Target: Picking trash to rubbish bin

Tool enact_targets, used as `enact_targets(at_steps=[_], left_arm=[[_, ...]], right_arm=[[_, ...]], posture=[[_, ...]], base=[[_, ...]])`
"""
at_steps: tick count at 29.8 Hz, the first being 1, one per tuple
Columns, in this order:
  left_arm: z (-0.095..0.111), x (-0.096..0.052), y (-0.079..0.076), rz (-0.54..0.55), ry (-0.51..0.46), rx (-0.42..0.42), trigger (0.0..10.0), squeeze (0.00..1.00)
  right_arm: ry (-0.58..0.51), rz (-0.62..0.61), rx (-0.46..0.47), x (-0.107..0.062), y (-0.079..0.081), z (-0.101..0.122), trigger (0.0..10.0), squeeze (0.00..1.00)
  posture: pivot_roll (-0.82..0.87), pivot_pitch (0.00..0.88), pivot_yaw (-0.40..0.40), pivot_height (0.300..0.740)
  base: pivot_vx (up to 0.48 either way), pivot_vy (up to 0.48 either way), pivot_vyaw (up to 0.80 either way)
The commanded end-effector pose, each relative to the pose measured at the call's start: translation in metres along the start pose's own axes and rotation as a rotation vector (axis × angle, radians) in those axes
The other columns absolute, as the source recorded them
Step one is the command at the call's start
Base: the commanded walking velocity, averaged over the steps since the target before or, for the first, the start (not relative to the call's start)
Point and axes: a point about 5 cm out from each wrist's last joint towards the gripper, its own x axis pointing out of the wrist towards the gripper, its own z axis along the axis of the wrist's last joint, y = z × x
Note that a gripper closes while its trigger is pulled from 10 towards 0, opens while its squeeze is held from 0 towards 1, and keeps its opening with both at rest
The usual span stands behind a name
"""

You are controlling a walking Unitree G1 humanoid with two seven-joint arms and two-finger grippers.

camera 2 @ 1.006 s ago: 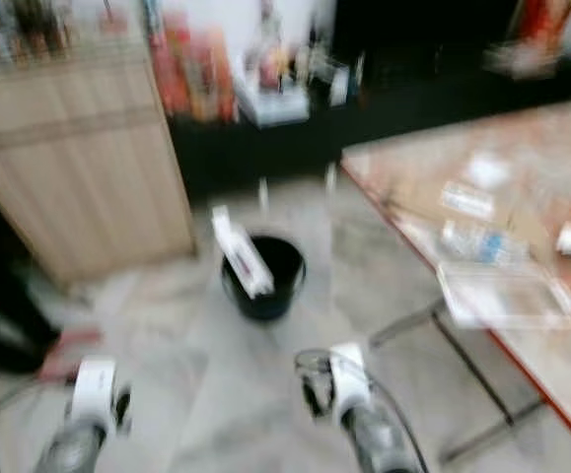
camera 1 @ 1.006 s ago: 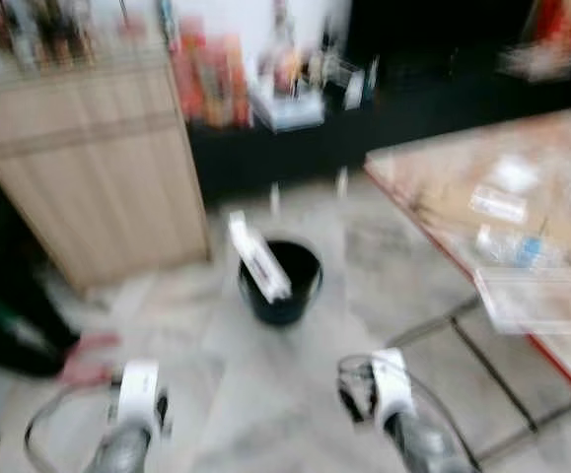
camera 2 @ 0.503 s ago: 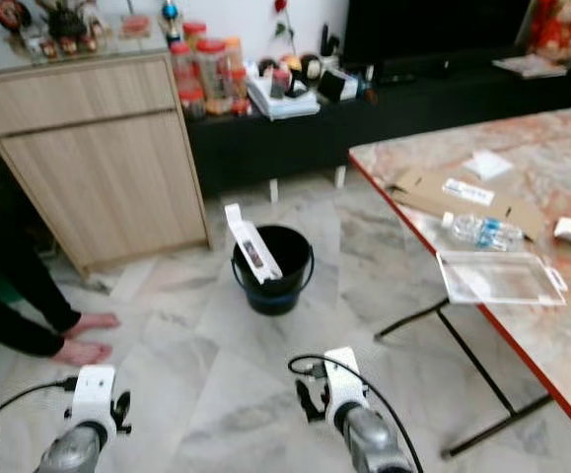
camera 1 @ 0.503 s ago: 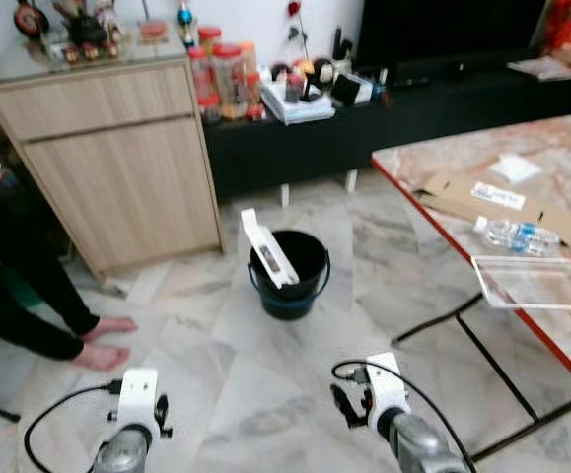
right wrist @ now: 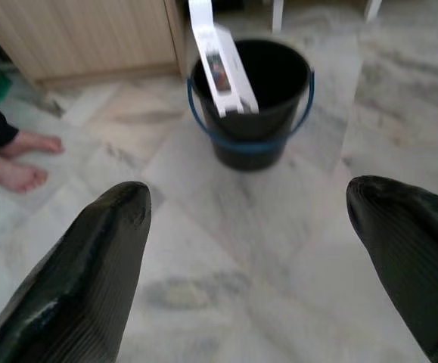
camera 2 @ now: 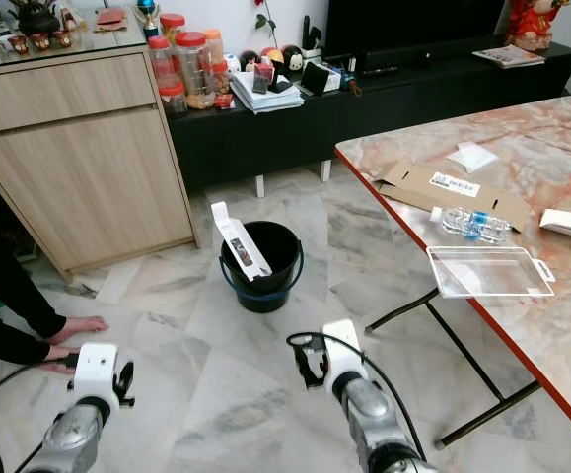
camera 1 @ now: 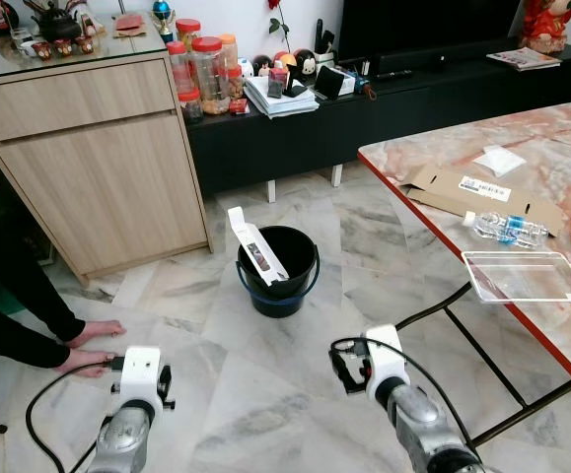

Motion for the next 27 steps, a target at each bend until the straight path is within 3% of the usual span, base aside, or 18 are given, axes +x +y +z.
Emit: enact_targets(at_steps=[1,4,8,12,14,17,18,24,27], left_arm=[[0.011,0.002,0.001,0.006,-0.068,0.027,10.0,0.00],[0.033,0.004,0.003,0.029,-0.209,0.063,10.0,0.00],[0.039,0.005,0.003,0.037,-0.236,0.038,10.0,0.00],[0.075,0.003,-0.008,-0.011,-0.424,0.010,10.0,0.00],[0.086,-0.002,-0.021,-0.069,-0.489,0.045,10.0,0.00],[0.100,-0.003,-0.026,-0.077,-0.545,0.055,10.0,0.00],[0.119,0.000,-0.024,-0.043,-0.604,0.041,10.0,0.00],[0.148,0.004,-0.015,0.058,-0.678,0.017,10.0,0.00],[0.148,0.003,-0.015,0.070,-0.673,0.026,10.0,0.00]], right_arm=[[-0.076,0.019,-0.013,0.004,0.002,0.015,10.0,0.00],[-0.184,0.049,-0.029,0.009,0.007,0.036,10.0,0.00],[-0.214,0.059,-0.023,0.010,0.009,0.041,10.0,0.00],[-0.436,0.149,-0.042,0.016,0.033,0.089,10.0,0.00],[-0.524,0.172,-0.053,0.015,0.041,0.108,10.0,0.00],[-0.585,0.161,-0.048,0.014,0.043,0.124,10.0,0.00],[-0.647,0.144,-0.030,0.014,0.045,0.141,10.0,0.00],[-0.693,0.148,-0.018,0.013,0.049,0.155,10.0,0.00],[-0.683,0.140,0.007,0.015,0.049,0.154,10.0,0.00]], posture=[[-0.07,0.000,0.023,0.740],[-0.06,0.000,0.024,0.740],[-0.06,0.000,0.024,0.740],[-0.04,0.000,0.017,0.740],[-0.04,0.000,0.016,0.740],[-0.04,0.000,0.016,0.740],[-0.03,0.000,0.014,0.740],[-0.03,0.000,0.008,0.740],[-0.03,0.000,0.005,0.740]], base=[[0.000,0.000,0.00],[0.000,0.000,0.00],[0.000,0.000,0.00],[0.000,0.000,0.00],[0.000,0.000,0.00],[0.000,0.000,0.00],[0.000,0.000,0.00],[0.000,0.000,0.00],[0.000,0.000,0.00]])
